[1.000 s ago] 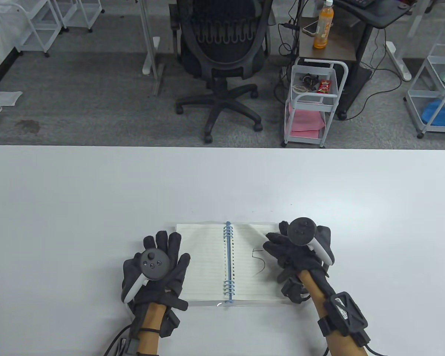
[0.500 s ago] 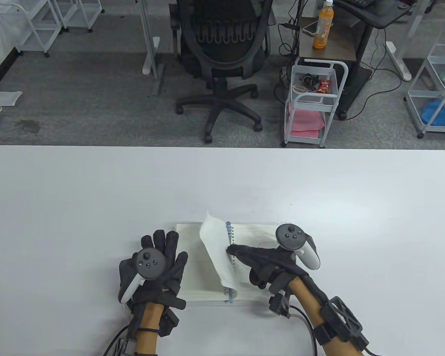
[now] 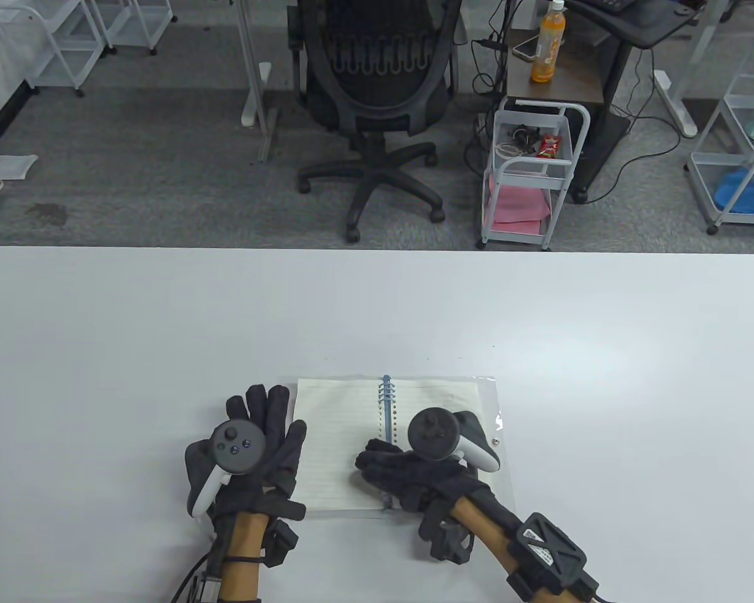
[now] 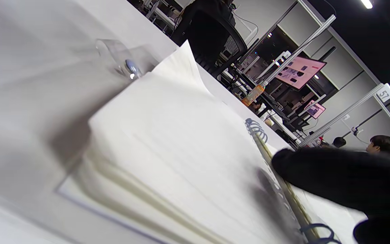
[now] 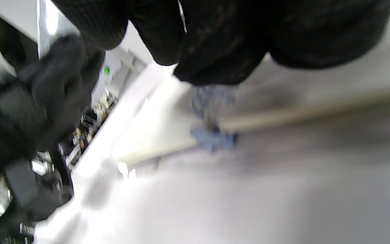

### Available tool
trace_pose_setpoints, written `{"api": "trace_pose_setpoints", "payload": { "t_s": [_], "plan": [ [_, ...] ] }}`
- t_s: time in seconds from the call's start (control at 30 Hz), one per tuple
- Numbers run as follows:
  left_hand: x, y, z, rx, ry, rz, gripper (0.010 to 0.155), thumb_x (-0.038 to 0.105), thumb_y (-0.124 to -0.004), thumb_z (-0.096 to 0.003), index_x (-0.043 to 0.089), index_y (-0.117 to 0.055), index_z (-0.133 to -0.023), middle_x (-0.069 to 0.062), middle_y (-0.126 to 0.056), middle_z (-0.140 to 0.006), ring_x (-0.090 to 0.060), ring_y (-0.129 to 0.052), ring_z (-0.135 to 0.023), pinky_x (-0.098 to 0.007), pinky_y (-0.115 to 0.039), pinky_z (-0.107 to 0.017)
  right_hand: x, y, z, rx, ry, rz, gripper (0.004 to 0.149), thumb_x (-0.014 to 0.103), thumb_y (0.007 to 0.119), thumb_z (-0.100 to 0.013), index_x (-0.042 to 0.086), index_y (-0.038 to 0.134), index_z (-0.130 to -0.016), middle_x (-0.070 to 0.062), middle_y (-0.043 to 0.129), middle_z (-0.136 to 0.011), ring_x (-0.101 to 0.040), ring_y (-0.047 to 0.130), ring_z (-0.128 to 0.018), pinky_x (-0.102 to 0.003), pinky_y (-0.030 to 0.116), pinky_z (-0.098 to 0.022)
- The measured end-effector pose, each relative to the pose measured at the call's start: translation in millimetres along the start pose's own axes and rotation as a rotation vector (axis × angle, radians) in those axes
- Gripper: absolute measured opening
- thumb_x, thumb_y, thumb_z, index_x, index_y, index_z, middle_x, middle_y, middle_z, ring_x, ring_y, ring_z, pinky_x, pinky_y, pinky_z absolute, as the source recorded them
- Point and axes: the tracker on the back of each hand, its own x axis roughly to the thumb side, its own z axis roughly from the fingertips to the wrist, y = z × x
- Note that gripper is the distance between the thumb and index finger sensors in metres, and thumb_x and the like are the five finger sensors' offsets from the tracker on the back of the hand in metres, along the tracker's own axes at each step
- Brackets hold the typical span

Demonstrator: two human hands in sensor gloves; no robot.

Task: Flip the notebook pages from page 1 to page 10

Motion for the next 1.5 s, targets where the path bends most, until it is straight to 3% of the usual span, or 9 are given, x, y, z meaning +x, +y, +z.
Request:
{"api": "trace_pose_setpoints", "payload": {
  "t_s": [0.2,0.27,0.37,0.57,0.93,1.07,1.23,1.4,1.5],
  "plan": [
    [4,-10,-4,-0.037,0.003,-0.056,0.070,0.064,-0.040,-0.0611,0.040,-0.008,-0.118,0.002,0.007,-0.120,-0.026,0.019,-0.107,-0.055,0.008,-0.066,-44,-38,6,-0.157,0.210,0.092,0.053,0.047,0.060,-0.062,0.017,0.064,-0.106,-0.019,0.053,-0.113,-0.017,0.090,-0.028,-0.040,0.082,-0.021],
    [5,-12,-5,-0.049,0.003,-0.064,0.070,0.064,-0.040,-0.0611,0.041,-0.008,-0.118,0.002,0.007,-0.119,-0.026,0.019,-0.107,-0.055,0.008,-0.066,-62,-48,9,-0.181,0.305,0.115,0.051,0.047,0.060,-0.062,0.021,0.063,-0.106,-0.010,0.047,-0.115,-0.016,0.088,-0.029,-0.038,0.081,-0.020],
    [6,-14,-6,-0.053,0.003,-0.076,0.070,0.064,-0.040,-0.0611,0.040,-0.008,-0.118,0.002,0.007,-0.120,-0.026,0.019,-0.107,-0.055,0.008,-0.066,-77,-63,15,-0.270,0.403,0.118,0.051,0.046,0.061,-0.062,0.021,0.061,-0.107,-0.010,0.046,-0.115,-0.016,0.088,-0.029,-0.038,0.081,-0.019],
    [6,-17,-7,-0.065,0.012,-0.085,0.070,0.064,-0.040,-0.0611,0.040,-0.008,-0.118,0.002,0.007,-0.120,-0.026,0.019,-0.107,-0.055,0.008,-0.066,-96,-72,15,-0.278,0.523,0.278,0.061,0.051,0.069,-0.058,0.029,0.043,-0.109,-0.005,0.036,-0.116,-0.004,0.081,-0.027,-0.028,0.079,-0.018],
    [7,-18,-7,-0.077,0.014,-0.089,0.070,0.064,-0.040,-0.0612,0.040,-0.008,-0.118,0.001,0.007,-0.120,-0.027,0.019,-0.107,-0.055,0.008,-0.066,-100,-75,14,-0.279,0.539,0.225,0.066,0.052,0.070,-0.057,0.027,0.038,-0.109,-0.009,0.031,-0.115,-0.002,0.080,-0.025,-0.027,0.079,-0.018],
    [7,-18,-7,-0.076,0.010,-0.085,0.070,0.064,-0.041,-0.0611,0.040,-0.009,-0.118,0.002,0.007,-0.120,-0.026,0.019,-0.107,-0.055,0.008,-0.066,-98,-75,17,-0.330,0.503,0.213,0.055,0.047,0.073,-0.058,0.033,0.052,-0.107,-0.013,0.031,-0.114,-0.004,0.082,-0.026,-0.029,0.079,-0.019],
    [7,-18,-7,-0.074,0.009,-0.078,0.070,0.064,-0.040,-0.0611,0.040,-0.009,-0.118,0.002,0.007,-0.120,-0.026,0.019,-0.107,-0.055,0.008,-0.066,-86,-82,23,-0.345,0.425,0.111,0.049,0.046,0.073,-0.058,0.027,0.069,-0.102,-0.015,0.033,-0.115,-0.010,0.086,-0.030,-0.034,0.082,-0.021],
    [7,-18,-7,-0.080,0.012,-0.077,0.070,0.064,-0.040,-0.0611,0.040,-0.008,-0.118,0.002,0.007,-0.119,-0.026,0.019,-0.107,-0.055,0.008,-0.066,-75,-84,29,-0.280,0.274,-0.166,0.052,0.052,0.062,-0.061,0.016,0.080,-0.095,-0.020,0.054,-0.112,-0.012,0.088,-0.026,-0.035,0.082,-0.018],
    [7,-18,-7,-0.079,0.013,-0.077,0.070,0.064,-0.040,-0.0611,0.040,-0.008,-0.118,0.002,0.007,-0.120,-0.026,0.019,-0.107,-0.055,0.008,-0.066,-71,-79,27,-0.152,0.199,-0.383,0.056,0.052,0.058,-0.062,0.014,0.075,-0.100,-0.027,0.075,-0.102,-0.014,0.089,-0.025,-0.036,0.082,-0.017]
  ]
}}
